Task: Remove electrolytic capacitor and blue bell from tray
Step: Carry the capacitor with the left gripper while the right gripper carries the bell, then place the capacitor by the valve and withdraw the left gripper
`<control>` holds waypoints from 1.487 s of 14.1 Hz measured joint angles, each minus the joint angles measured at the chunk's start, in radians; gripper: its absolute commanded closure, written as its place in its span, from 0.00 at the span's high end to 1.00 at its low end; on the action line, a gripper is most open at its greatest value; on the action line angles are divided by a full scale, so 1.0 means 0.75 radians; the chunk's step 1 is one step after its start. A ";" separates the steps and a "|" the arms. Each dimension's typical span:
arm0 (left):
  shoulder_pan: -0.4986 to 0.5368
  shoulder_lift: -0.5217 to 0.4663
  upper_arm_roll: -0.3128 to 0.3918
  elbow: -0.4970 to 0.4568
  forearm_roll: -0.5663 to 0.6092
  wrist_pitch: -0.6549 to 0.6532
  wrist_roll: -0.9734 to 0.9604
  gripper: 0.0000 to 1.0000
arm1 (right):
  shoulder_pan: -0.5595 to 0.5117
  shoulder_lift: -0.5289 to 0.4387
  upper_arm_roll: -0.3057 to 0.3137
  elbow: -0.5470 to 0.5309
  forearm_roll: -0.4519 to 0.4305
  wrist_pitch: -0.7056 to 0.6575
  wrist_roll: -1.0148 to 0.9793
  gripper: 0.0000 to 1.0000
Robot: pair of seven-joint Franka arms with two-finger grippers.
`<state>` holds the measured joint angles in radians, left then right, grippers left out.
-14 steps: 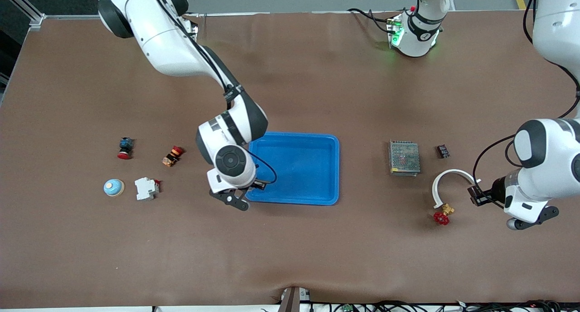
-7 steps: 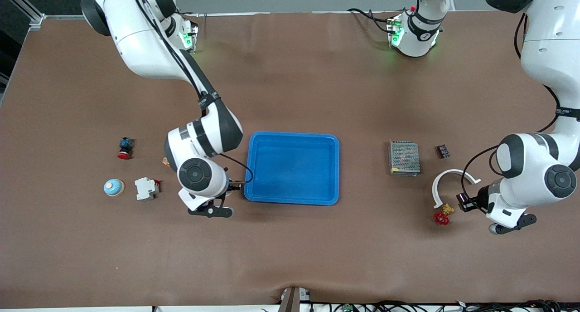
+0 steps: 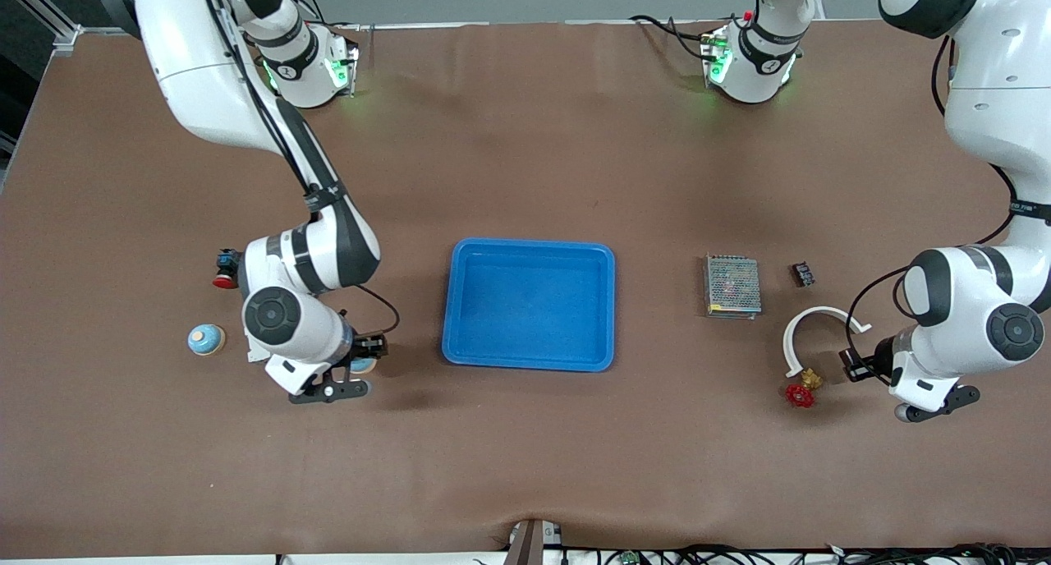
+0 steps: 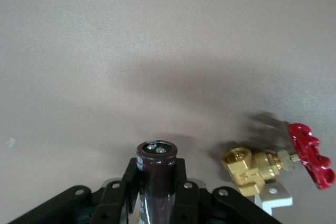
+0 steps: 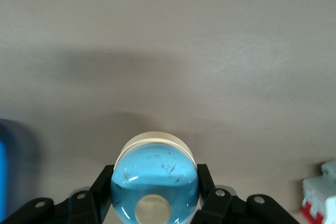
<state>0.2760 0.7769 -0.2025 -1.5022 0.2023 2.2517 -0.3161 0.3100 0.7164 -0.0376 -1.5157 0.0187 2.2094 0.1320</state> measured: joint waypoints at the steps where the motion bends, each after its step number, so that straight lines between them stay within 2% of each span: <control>1: -0.001 0.005 0.000 0.000 0.000 0.004 0.000 0.18 | -0.017 -0.021 0.000 -0.068 0.000 0.050 -0.032 0.00; 5: -0.001 0.017 0.000 0.000 0.000 0.004 0.000 0.20 | -0.048 -0.085 0.000 -0.258 -0.001 0.196 -0.115 0.00; 9: -0.001 0.024 0.000 0.000 0.001 0.004 0.000 0.22 | -0.127 -0.094 -0.003 -0.361 -0.001 0.282 -0.252 0.00; 10: -0.001 0.025 0.000 0.000 0.001 0.004 0.000 0.28 | -0.155 -0.095 -0.003 -0.374 -0.002 0.291 -0.287 0.00; 12: -0.001 0.027 0.000 0.000 0.001 0.004 0.000 0.67 | -0.188 -0.095 -0.002 -0.384 -0.002 0.299 -0.323 0.00; 13: -0.001 0.027 0.000 0.000 0.002 0.004 0.000 0.99 | -0.190 -0.095 -0.002 -0.384 -0.002 0.299 -0.326 0.00; 21: 0.018 0.017 0.005 0.026 0.008 0.003 0.012 1.00 | -0.190 -0.095 0.005 -0.412 -0.002 0.320 -0.328 0.00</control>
<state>0.2894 0.7895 -0.1988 -1.4828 0.2084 2.2543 -0.3069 0.1673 0.6452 -0.0337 -1.8246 0.0173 2.4494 -0.1139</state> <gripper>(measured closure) 0.000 0.330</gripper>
